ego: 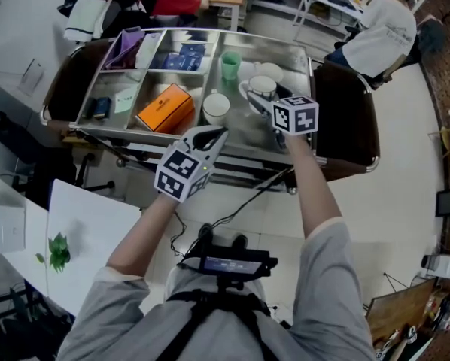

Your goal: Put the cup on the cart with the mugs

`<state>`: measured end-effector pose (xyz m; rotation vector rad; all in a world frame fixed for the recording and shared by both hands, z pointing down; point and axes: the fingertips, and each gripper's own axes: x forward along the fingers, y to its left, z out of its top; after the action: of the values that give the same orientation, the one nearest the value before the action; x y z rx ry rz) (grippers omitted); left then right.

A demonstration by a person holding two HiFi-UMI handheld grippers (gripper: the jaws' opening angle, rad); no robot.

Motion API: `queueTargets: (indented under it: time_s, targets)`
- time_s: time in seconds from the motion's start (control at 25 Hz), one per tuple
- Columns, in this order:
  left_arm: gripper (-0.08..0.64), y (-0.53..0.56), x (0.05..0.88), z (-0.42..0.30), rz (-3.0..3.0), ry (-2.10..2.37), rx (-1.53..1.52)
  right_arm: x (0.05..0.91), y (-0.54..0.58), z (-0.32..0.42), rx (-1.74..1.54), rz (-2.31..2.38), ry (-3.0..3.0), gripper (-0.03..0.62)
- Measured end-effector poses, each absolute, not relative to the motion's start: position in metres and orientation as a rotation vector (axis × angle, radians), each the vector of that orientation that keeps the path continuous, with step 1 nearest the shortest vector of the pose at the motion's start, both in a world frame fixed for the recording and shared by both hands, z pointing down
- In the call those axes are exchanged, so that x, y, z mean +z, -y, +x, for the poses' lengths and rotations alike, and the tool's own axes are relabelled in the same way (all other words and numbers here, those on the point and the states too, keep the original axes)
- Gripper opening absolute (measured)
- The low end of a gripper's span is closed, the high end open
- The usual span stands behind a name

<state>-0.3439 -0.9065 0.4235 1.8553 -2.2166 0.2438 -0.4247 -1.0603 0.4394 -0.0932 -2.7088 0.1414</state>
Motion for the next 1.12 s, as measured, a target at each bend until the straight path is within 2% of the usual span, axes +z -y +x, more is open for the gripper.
queueTargets:
  time_s: [0.6,1.12]
  targets:
    - [0.0,0.902,0.437,-0.361,1.778,2.249,0.226,0.485,1.056,-0.441,0.114,-0.155,2.616,0.377]
    - [0.0,0.91,0.439,-0.357,1.793,2.227,0.233,0.488,1.053,-0.432,0.123,-0.22,2.581,0.38]
